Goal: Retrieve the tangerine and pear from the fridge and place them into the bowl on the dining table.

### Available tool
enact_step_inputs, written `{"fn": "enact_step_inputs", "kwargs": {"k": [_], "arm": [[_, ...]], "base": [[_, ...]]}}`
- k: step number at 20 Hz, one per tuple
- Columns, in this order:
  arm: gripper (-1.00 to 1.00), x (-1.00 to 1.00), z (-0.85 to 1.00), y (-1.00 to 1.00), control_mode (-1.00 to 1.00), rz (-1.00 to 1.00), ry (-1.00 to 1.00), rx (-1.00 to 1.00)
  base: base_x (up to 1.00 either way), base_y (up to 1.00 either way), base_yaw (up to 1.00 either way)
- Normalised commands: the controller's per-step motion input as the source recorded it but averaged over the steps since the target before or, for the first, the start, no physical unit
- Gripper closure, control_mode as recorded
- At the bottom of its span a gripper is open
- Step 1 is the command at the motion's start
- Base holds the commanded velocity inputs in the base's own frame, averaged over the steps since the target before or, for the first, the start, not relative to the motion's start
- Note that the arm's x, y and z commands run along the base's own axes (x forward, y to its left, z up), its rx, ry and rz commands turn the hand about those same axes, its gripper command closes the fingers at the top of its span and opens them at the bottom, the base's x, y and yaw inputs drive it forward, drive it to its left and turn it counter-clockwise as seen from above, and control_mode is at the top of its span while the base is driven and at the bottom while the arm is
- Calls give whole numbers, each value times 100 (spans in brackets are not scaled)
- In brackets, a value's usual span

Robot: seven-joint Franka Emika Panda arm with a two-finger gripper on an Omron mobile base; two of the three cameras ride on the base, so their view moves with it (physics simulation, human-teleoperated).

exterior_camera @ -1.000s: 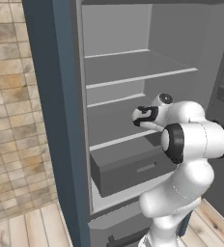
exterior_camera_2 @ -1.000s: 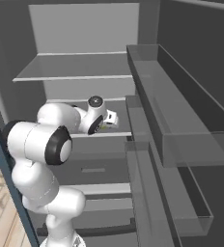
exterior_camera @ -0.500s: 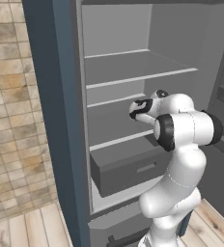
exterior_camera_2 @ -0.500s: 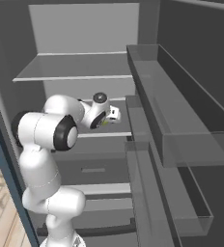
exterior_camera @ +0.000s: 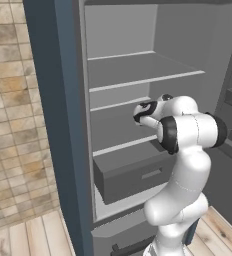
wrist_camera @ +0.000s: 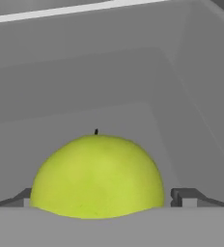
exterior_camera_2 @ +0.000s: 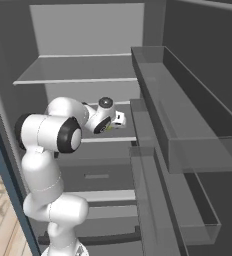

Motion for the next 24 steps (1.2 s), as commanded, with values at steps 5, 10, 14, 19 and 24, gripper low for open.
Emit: {"fn": "enact_step_inputs", "kwargs": {"k": [5, 10, 14, 19, 24], "arm": [[100, 7, -32, 0, -100, 1, 0, 0], [100, 15, -18, 0, -100, 0, 0, 0], [100, 7, -20, 0, -100, 0, 0, 0], [100, 2, -1, 0, -100, 0, 0, 0], [100, -58, 1, 0, -100, 0, 0, 0]], "base": [[0, 0, 0], [0, 0, 0], [0, 0, 0], [0, 0, 0], [0, 0, 0]]}}
